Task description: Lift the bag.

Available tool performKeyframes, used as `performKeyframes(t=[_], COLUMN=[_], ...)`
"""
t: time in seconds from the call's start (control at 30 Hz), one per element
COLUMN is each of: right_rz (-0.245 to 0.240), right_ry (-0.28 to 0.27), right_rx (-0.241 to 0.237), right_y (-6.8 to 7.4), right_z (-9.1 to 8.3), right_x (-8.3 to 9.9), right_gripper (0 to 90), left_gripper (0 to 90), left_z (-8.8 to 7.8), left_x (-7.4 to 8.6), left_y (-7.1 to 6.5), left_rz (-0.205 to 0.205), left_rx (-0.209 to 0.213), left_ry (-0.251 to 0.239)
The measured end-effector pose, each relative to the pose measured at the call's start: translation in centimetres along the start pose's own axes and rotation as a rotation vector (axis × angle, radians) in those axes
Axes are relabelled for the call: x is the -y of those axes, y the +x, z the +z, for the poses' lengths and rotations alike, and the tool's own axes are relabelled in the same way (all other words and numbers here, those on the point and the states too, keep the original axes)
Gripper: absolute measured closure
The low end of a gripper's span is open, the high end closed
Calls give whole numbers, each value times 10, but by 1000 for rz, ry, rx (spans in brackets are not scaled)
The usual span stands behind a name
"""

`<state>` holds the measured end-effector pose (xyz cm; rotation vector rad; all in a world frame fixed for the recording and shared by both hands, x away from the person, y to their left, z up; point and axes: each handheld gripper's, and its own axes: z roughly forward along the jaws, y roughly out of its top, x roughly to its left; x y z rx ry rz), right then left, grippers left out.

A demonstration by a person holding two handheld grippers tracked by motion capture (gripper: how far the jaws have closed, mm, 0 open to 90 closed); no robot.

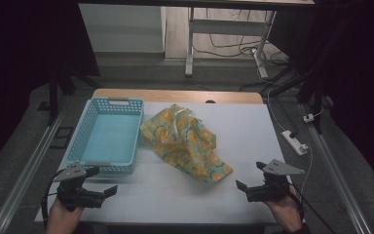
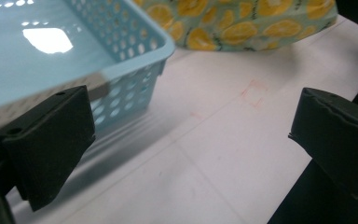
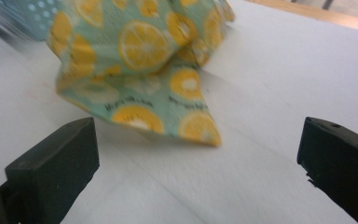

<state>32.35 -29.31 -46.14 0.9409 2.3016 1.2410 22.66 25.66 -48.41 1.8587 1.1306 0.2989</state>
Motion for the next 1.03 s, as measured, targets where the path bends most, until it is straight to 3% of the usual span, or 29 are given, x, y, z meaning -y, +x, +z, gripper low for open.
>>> performKeyframes(t=[0.37, 0.53, 0.73, 0.93, 1.03], right_rz=[67, 74, 97, 115, 127], right_ry=[35, 72, 109, 185, 187], right_rx=[72, 91, 94, 93, 93], right_y=[-12, -13, -15, -16, -17], right_z=[-19, -24, -29, -29, -29], right_x=[36, 48, 57, 66, 67], right_gripper=[0, 0, 0, 0, 0], left_gripper=[0, 0, 0, 0, 0], left_z=[-6, -3, -1, -2, 0], left_x=[27, 35, 44, 47, 46], left_y=[8, 9, 8, 7, 7], left_rz=[-42, -54, -48, -51, -52], left_rx=[-69, -76, -121, -150, -146], left_ry=[42, 78, 133, 174, 182])
